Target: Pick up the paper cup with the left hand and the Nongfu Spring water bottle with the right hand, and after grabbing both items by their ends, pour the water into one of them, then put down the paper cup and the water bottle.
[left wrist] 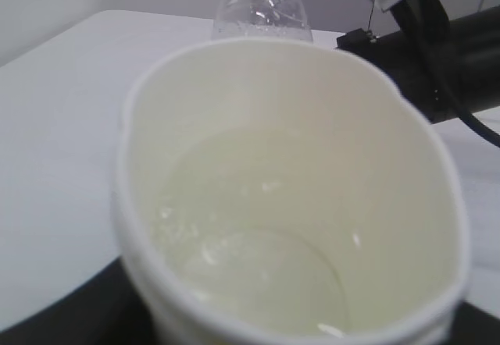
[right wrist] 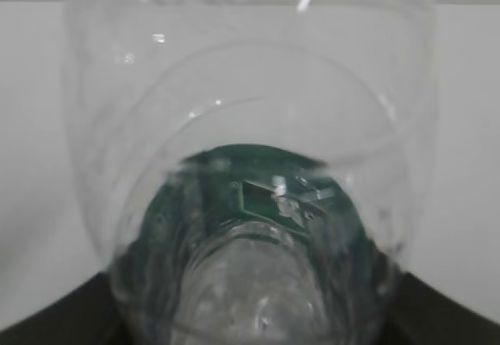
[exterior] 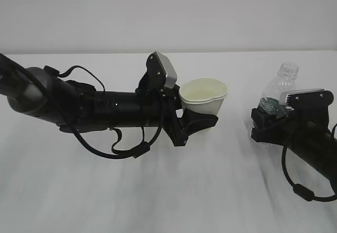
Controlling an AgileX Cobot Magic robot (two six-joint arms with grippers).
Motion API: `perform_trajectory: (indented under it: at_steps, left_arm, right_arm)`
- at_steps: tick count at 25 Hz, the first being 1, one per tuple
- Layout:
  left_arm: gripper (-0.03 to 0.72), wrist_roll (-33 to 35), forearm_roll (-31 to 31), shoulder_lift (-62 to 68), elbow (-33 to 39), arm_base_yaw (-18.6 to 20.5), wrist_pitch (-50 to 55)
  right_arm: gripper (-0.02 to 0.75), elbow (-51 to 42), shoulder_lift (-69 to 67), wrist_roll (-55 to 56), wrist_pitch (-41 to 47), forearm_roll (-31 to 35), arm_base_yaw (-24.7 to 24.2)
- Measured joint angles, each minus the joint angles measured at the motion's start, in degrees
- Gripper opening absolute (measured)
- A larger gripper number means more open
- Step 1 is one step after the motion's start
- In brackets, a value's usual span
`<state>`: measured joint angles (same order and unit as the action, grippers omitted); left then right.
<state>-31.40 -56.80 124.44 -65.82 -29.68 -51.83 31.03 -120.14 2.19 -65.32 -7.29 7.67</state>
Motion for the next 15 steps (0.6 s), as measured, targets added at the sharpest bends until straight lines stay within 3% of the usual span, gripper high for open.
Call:
perform_trajectory:
  at_steps: [15]
  left_arm:
    - [0.435,0.0,0.0,0.0,0.0,0.0,0.0]
  right_arm:
    - [0.489,-0.54,0.0,0.0,-0.51,0.0,0.0]
